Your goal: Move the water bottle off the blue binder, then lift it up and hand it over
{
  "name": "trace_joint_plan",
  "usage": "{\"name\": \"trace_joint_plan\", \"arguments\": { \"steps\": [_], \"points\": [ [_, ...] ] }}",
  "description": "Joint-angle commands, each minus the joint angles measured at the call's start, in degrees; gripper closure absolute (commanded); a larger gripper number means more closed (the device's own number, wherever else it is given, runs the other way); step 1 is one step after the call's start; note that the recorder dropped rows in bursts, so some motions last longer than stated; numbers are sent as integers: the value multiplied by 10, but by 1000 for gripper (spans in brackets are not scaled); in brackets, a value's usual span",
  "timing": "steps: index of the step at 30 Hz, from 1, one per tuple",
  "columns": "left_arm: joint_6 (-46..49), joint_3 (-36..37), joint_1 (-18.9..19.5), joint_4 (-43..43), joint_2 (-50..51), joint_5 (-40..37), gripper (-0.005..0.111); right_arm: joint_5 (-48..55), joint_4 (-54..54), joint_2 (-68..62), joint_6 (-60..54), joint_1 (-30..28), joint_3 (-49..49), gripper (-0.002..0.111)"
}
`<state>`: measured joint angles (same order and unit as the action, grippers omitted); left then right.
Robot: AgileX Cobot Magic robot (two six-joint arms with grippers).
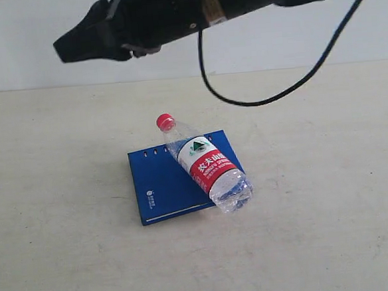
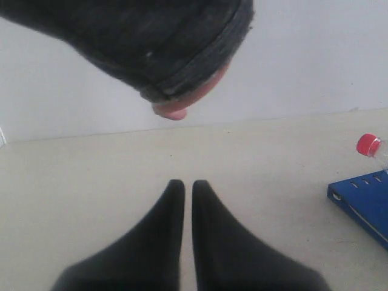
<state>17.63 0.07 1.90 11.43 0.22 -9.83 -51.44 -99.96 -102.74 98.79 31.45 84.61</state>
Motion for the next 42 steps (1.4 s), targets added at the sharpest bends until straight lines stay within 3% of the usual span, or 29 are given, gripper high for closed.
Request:
{"name": "trace_joint_plan", "arguments": {
  "steps": [1,5,8,13,19,24,27,30,32,38,42],
  "points": [
    [3,-1,-4,-1,-2,8,102,40,0,79,-53,-36,-50,108],
    [3,-1,-4,-1,-2,8,102,115,0,174,-101,-52,-123,108],
    [3,-1,-4,-1,-2,8,102,245,0,261,-127,-51,-200,108],
    [3,-1,-4,-1,-2,8,102,455,0,306,-30,-50,-273,108],
    [3,-1,-4,-1,-2,8,102,348,0,186,-18,-50,-283,108],
    [3,-1,-4,-1,-2,8,102,369,0,52,-72,-50,-269,104],
    [3,-1,-4,-1,-2,8,102,316,0,-2,-90,-49,-236,79],
    [3,-1,-4,-1,-2,8,102,329,0,-29,-66,-33,-188,40],
    [3,-1,-4,-1,-2,8,102,372,0,-41,-44,-20,-147,29],
    [3,-1,-4,-1,-2,8,102,341,0,-104,20,-5,-26,47],
    [3,-1,-4,-1,-2,8,102,326,0,-156,57,-4,28,49]
  ]
}}
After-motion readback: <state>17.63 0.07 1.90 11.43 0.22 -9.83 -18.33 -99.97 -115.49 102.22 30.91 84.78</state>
